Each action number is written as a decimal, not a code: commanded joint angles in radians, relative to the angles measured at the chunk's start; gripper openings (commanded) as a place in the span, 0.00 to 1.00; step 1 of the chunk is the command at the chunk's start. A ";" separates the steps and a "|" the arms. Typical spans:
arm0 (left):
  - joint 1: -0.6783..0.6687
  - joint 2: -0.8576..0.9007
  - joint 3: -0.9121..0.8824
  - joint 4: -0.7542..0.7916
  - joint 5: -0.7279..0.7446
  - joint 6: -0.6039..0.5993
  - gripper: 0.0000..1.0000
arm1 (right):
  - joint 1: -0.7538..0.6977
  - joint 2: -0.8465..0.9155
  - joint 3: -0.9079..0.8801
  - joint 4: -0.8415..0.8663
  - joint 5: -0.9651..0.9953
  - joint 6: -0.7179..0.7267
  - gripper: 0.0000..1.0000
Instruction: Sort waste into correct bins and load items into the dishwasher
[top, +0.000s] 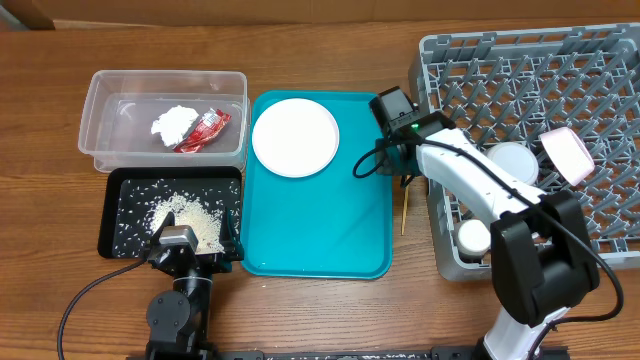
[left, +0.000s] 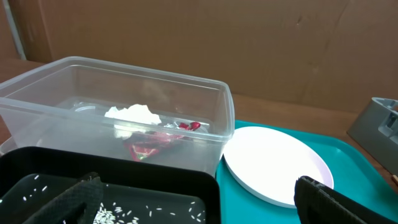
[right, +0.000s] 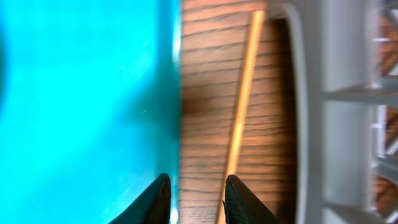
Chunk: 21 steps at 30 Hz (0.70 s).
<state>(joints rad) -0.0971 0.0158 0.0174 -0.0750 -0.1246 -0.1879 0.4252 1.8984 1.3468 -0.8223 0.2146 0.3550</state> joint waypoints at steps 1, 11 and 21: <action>0.008 -0.010 -0.009 0.004 -0.009 -0.015 1.00 | -0.028 -0.017 -0.005 0.007 0.040 0.039 0.31; 0.008 -0.010 -0.009 0.004 -0.009 -0.015 1.00 | -0.053 0.128 -0.005 0.011 0.035 0.039 0.31; 0.008 -0.010 -0.009 0.004 -0.009 -0.015 1.00 | -0.053 0.135 -0.003 -0.018 0.002 0.047 0.04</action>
<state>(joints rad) -0.0971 0.0158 0.0170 -0.0750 -0.1246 -0.1879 0.3809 2.0388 1.3575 -0.8234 0.2272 0.3954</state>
